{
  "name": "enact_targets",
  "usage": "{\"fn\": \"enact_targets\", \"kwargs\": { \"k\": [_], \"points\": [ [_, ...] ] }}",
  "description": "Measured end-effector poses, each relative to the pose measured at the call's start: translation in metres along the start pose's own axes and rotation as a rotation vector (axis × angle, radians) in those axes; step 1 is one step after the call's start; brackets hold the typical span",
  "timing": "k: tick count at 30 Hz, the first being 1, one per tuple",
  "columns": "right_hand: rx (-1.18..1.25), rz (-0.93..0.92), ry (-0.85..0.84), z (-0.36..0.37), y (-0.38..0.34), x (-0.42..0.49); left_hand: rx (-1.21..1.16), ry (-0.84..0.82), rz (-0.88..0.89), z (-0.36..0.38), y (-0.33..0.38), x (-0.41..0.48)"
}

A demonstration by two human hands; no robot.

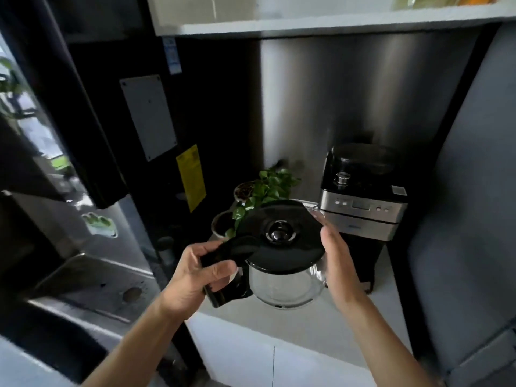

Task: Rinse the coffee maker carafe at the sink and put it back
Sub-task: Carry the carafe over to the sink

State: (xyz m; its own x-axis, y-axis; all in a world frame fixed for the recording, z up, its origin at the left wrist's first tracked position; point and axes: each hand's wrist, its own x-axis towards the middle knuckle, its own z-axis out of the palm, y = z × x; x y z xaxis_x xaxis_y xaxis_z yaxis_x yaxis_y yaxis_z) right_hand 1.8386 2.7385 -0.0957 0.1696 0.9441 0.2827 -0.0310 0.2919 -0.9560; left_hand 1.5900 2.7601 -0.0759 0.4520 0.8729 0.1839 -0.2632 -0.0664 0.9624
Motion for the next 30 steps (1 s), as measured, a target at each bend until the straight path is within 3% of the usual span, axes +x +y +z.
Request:
{"fn": "enact_targets", "kwargs": {
  "k": [7, 16, 22, 30],
  "points": [
    [-0.014, 0.042, -0.252, 0.105, -0.018, -0.02, 0.017, 0.283, 0.009, -0.045, 0.058, -0.105],
    [0.154, 0.077, -0.509, 0.28, -0.026, -0.043, 0.125, 0.632, 0.099, -0.148, 0.107, -0.225],
    [0.091, 0.035, -0.671, 0.417, -0.025, -0.063, 0.237, 0.712, 0.192, -0.237, 0.152, -0.306],
    [0.237, 0.104, -0.753, 0.611, -0.018, -0.105, 0.369, 1.026, 0.292, -0.358, 0.198, -0.414]
  ]
}}
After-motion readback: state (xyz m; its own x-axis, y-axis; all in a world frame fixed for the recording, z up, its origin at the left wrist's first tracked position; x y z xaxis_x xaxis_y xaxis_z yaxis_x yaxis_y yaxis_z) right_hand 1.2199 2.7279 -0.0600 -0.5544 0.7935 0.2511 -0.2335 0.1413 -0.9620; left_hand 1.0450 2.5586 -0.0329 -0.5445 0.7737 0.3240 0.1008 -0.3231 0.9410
